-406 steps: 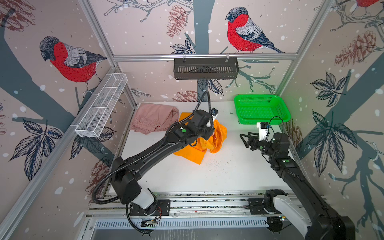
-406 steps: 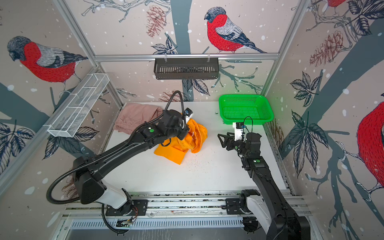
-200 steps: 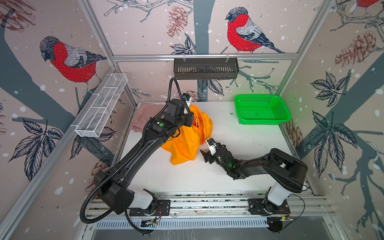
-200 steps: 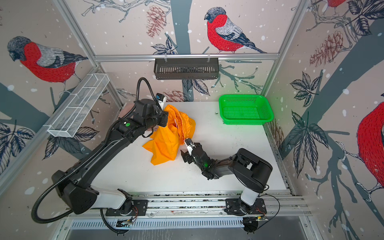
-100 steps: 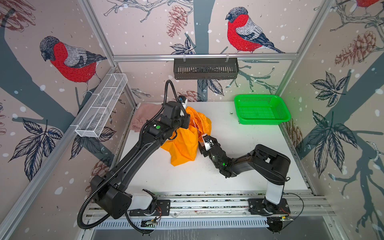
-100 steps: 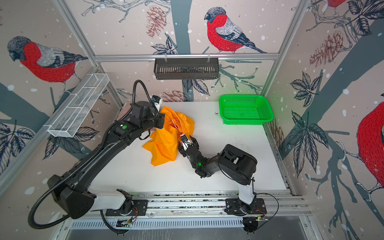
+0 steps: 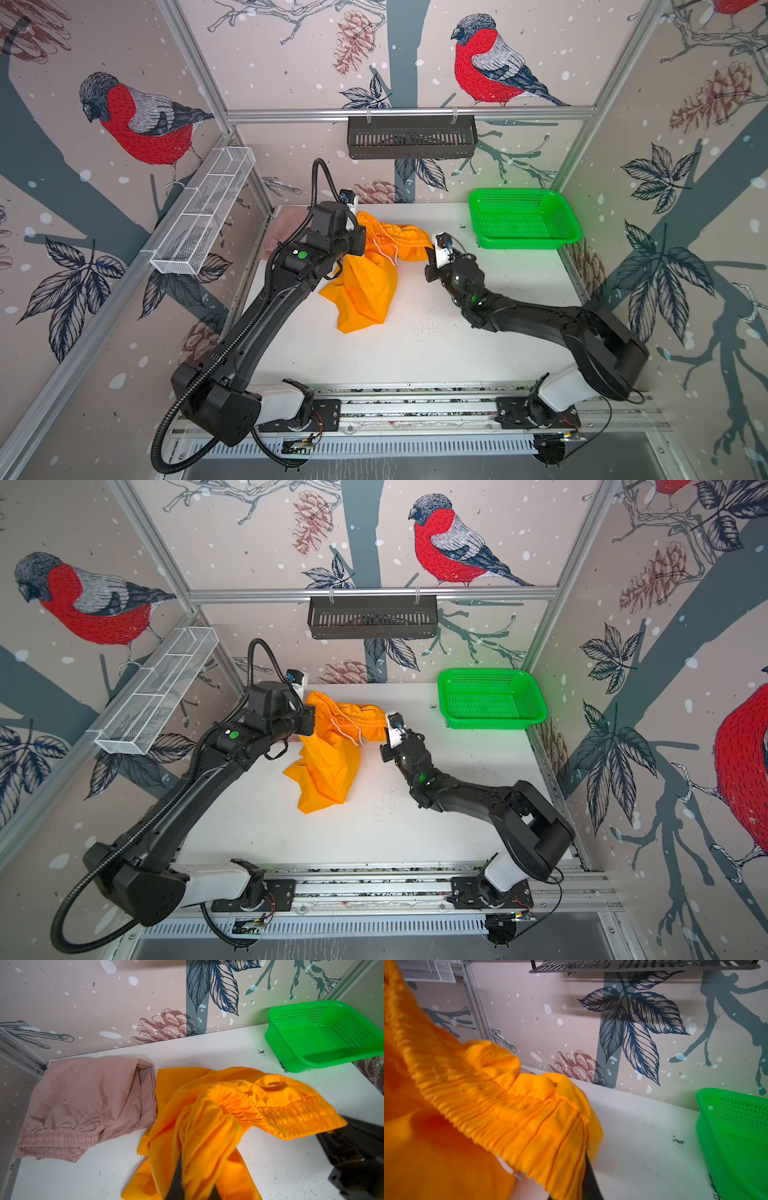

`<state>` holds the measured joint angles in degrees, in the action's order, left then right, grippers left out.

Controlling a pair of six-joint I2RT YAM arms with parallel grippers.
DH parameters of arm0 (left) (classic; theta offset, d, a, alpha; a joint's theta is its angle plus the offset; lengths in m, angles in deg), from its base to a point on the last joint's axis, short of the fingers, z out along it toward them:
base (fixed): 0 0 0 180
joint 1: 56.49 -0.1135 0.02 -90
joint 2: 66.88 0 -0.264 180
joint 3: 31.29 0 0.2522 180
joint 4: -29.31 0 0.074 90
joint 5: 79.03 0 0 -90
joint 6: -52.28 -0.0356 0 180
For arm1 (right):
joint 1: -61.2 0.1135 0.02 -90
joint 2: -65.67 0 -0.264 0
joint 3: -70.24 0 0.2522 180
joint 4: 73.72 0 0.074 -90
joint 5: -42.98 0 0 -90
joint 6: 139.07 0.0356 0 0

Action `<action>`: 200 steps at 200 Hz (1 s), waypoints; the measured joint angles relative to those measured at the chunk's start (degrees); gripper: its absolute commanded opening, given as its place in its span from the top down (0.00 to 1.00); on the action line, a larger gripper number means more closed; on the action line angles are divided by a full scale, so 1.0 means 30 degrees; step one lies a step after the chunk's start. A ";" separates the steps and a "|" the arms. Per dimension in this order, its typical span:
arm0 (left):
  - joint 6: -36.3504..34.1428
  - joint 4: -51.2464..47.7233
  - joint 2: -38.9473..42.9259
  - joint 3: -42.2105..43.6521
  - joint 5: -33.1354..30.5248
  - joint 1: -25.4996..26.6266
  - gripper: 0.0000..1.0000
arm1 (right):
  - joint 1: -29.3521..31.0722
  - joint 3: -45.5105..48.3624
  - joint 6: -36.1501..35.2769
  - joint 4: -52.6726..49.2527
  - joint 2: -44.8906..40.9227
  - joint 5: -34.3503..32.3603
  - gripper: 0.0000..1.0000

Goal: Fold and stack the shorts
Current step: 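Raise the orange shorts by the waistband with both grippers, stretching it apart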

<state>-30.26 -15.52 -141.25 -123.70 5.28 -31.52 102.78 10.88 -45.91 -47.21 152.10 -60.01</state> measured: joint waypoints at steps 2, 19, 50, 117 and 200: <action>0.0000 -0.0015 0.0015 -0.0007 0.0044 -0.0007 1.00 | -0.0168 -0.0277 0.0015 -0.0452 -0.0117 0.0240 0.99; -0.0175 -0.0248 0.0124 -0.0328 0.0750 -0.0080 1.00 | -0.1137 -0.2477 -0.0073 -0.3912 -0.0940 0.1916 0.99; -0.0590 -0.0510 0.0678 -0.1253 0.2565 -0.0576 1.00 | -0.2310 -0.5442 -0.0896 -0.9049 -0.2652 0.4160 1.00; -0.1508 0.0685 0.2244 -0.1770 0.4488 -0.1894 1.00 | -0.4809 -0.7315 -0.2565 -1.2830 -0.6215 0.7453 1.00; -0.1639 -0.0306 0.3184 -0.5355 0.7774 -0.2157 1.00 | -0.4983 -1.2590 -0.3053 -1.7937 -0.8233 0.9347 1.00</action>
<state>-35.18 -16.44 -131.70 -139.77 28.60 -37.99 87.83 -26.89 -55.07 -101.02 127.41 -31.97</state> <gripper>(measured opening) 0.079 0.078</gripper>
